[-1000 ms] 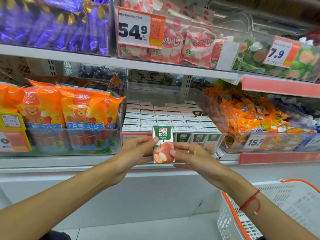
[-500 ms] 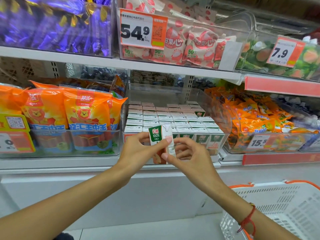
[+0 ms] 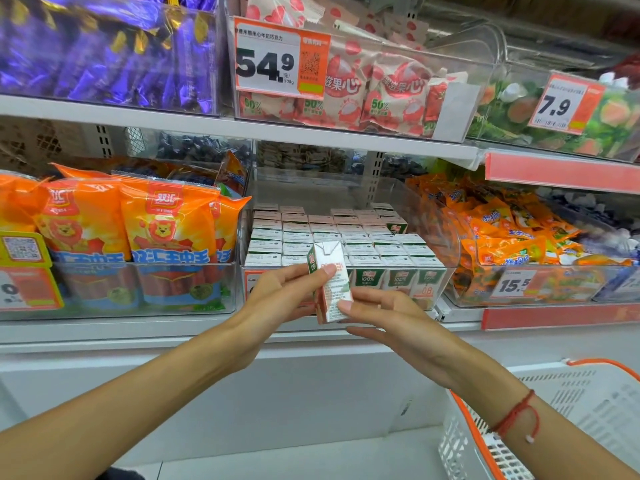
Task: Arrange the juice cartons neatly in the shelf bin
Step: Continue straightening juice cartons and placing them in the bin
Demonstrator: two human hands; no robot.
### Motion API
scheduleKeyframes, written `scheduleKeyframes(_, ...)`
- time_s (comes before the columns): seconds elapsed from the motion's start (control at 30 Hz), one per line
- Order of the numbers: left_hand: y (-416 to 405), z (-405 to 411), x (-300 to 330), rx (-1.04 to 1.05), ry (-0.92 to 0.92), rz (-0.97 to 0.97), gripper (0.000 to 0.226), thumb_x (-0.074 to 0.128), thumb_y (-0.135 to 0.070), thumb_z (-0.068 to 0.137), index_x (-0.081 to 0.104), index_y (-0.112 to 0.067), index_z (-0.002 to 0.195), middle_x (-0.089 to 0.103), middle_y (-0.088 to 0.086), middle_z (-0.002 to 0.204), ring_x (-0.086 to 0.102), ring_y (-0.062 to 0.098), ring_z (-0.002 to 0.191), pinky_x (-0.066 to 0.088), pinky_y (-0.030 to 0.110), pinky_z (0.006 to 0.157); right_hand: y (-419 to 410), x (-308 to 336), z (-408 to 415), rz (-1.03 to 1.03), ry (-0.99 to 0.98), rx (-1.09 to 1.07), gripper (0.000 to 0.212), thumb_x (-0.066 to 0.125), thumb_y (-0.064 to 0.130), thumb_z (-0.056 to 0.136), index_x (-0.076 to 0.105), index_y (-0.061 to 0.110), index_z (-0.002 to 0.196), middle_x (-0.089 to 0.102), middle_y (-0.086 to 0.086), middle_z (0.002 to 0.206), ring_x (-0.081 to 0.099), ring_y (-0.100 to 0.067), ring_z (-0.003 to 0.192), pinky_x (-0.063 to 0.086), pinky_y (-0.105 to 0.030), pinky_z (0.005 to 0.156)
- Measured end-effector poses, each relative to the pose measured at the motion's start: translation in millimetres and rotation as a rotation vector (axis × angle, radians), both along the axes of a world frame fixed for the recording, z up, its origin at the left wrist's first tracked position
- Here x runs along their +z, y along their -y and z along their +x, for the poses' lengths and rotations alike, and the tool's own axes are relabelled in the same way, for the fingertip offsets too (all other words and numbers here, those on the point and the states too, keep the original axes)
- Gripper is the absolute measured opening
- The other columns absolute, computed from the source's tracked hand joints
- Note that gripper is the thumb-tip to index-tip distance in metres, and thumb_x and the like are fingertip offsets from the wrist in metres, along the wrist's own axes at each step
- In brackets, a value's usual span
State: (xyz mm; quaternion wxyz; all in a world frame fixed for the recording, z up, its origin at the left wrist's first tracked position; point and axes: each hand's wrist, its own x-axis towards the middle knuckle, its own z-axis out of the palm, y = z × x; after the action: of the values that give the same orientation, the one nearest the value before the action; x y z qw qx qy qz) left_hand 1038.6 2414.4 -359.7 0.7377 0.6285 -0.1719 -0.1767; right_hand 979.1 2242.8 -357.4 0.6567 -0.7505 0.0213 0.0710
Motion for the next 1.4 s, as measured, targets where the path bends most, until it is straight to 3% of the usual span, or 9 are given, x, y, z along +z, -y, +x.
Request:
scheduleKeyframes(0.17, 0.4, 0.7, -2.9, 0.167, 0.039, -0.029, 0.014, 0.074, -0.033, 0.082, 0.064, -0.029, 0.092, 0.076, -0.009, 0.081, 0.073, 0.006, 0.075, 0.053, 0.013, 0.056, -3.9, -4.2, 0.1, -0.087, 0.106, -0.127, 0.034, 0.078, 0.045, 0.067, 0.069, 0.034, 0.098, 0.075, 0.016, 0.091, 0.068, 0.004, 0.090, 0.049, -0.012, 0.077)
scheduleKeyframes(0.27, 0.7, 1.8, -3.6, 0.289, 0.139, -0.026, 0.016, 0.079, -0.024, 0.078, 0.067, -0.026, 0.089, 0.076, -0.010, 0.078, 0.073, 0.006, 0.071, 0.052, 0.013, 0.054, -11.5, -6.4, 1.8, -0.173, 0.168, -0.228, 0.049, 0.083, 0.043, 0.065, 0.068, 0.030, 0.110, 0.074, 0.009, 0.084, 0.069, 0.000, 0.076, 0.050, -0.010, 0.064)
scheduleKeyframes(0.47, 6.3, -2.8, -4.5, 0.279, 0.244, 0.013, 0.024, 0.082, -0.021, 0.074, 0.066, -0.032, 0.088, 0.072, -0.021, 0.073, 0.071, -0.001, 0.075, 0.054, 0.014, 0.057, -22.0, -11.7, 2.0, -0.547, 0.389, -0.358, 0.068, 0.087, 0.039, 0.065, 0.056, 0.028, 0.125, 0.060, 0.008, 0.097, 0.058, -0.002, 0.079, 0.047, -0.012, 0.068)
scheduleKeyframes(0.67, -5.4, 5.9, -0.5, 0.258, 0.544, 0.221, 0.035, 0.076, -0.028, 0.081, 0.059, -0.036, 0.111, 0.066, -0.023, 0.105, 0.066, -0.008, 0.091, 0.054, 0.013, 0.075, -16.3, -1.8, -1.0, -0.133, 0.256, -0.211, 0.058, 0.072, 0.056, 0.064, 0.055, 0.045, 0.119, 0.064, 0.019, 0.112, 0.062, 0.003, 0.104, 0.048, -0.017, 0.082)
scheduleKeyframes(0.8, -14.5, 10.4, -0.4, 0.220, 0.900, 0.384, 0.045, 0.072, -0.027, 0.086, 0.047, -0.042, 0.120, 0.051, -0.035, 0.118, 0.053, -0.016, 0.108, 0.047, 0.007, 0.088, -9.7, 5.4, -1.7, 0.054, 0.282, -0.283, 0.053, 0.065, 0.060, 0.066, 0.068, 0.030, 0.109, 0.071, 0.007, 0.113, 0.065, -0.007, 0.109, 0.047, -0.032, 0.101)
scheduleKeyframes(0.93, -16.5, 14.3, -4.6, 0.211, 1.222, 0.511, 0.052, 0.071, -0.019, 0.086, 0.045, -0.032, 0.129, 0.052, -0.020, 0.126, 0.052, -0.001, 0.113, 0.045, 0.013, 0.091, -8.6, 8.3, -5.4, 0.039, 0.354, -0.333, 0.048, 0.067, 0.059, 0.066, 0.068, 0.018, 0.093, 0.075, 0.007, 0.093, 0.069, -0.009, 0.096, 0.052, -0.021, 0.087)
scheduleKeyframes(1.03, -15.7, 14.9, -3.9, 0.211, 1.276, 0.503, 0.055, 0.071, -0.016, 0.085, 0.044, -0.029, 0.131, 0.049, -0.017, 0.130, 0.052, 0.004, 0.115, 0.039, 0.010, 0.094, -6.1, 8.0, -5.5, -0.009, 0.392, -0.337, 0.042, 0.065, 0.056, 0.070, 0.069, 0.019, 0.089, 0.075, 0.011, 0.088, 0.069, -0.004, 0.091, 0.053, -0.015, 0.080)
scheduleKeyframes(1.13, -16.0, 14.5, -3.1, 0.252, 1.308, 0.489, 0.056, 0.072, -0.014, 0.082, 0.046, -0.026, 0.130, 0.054, -0.014, 0.132, 0.048, 0.007, 0.122, 0.034, 0.007, 0.100, -4.2, 8.0, -4.5, -0.020, 0.403, -0.338, 0.042, 0.061, 0.057, 0.074, 0.073, 0.022, 0.093, 0.075, 0.007, 0.096, 0.068, -0.010, 0.099, 0.050, -0.028, 0.094)
scheduleKeyframes(1.4, -11.8, 8.2, -1.8, 0.385, 1.433, 0.522, 0.049, 0.075, -0.018, 0.078, 0.063, -0.013, 0.125, 0.064, 0.005, 0.123, 0.055, 0.015, 0.112, 0.054, 0.029, 0.084, -5.1, 7.1, -5.1, -0.038, 0.422, -0.338, 0.032, 0.053, 0.056, 0.083, 0.073, 0.035, 0.097, 0.073, 0.012, 0.103, 0.066, -0.008, 0.106, 0.045, -0.037, 0.104)
